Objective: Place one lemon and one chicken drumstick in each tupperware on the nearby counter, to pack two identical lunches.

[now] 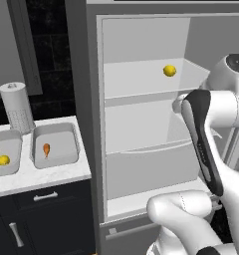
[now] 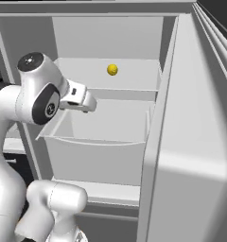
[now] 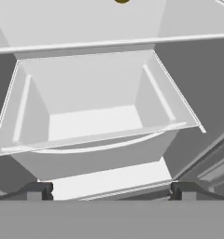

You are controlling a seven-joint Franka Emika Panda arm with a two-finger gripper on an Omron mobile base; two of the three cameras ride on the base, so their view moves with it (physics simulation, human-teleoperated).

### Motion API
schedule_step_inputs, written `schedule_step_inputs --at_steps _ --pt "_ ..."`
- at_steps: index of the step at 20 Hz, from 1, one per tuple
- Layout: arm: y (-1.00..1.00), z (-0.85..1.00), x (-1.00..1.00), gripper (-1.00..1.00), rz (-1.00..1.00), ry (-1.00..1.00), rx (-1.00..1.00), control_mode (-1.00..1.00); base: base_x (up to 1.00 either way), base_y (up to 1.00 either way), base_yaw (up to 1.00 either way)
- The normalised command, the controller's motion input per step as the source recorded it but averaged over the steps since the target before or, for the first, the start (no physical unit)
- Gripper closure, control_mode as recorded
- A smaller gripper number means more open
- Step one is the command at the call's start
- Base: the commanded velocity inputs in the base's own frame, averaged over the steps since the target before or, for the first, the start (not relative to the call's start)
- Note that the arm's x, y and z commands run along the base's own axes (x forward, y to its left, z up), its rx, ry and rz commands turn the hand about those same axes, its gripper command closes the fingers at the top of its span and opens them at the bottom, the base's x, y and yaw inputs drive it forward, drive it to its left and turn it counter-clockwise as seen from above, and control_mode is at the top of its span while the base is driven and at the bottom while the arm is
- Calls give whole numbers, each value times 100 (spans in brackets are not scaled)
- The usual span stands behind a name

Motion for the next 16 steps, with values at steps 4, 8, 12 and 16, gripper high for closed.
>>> schedule_step_inputs --at_steps 4,8,12,16 --pt "-30 0 73 -100 0 0 0 -100 0 0 0" --pt "-36 -6 77 -100 0 0 0 -100 0 0 0" --pt "-28 -6 89 -100 0 0 0 -100 0 0 0" --pt "-14 0 79 -100 0 0 0 -100 0 0 0"
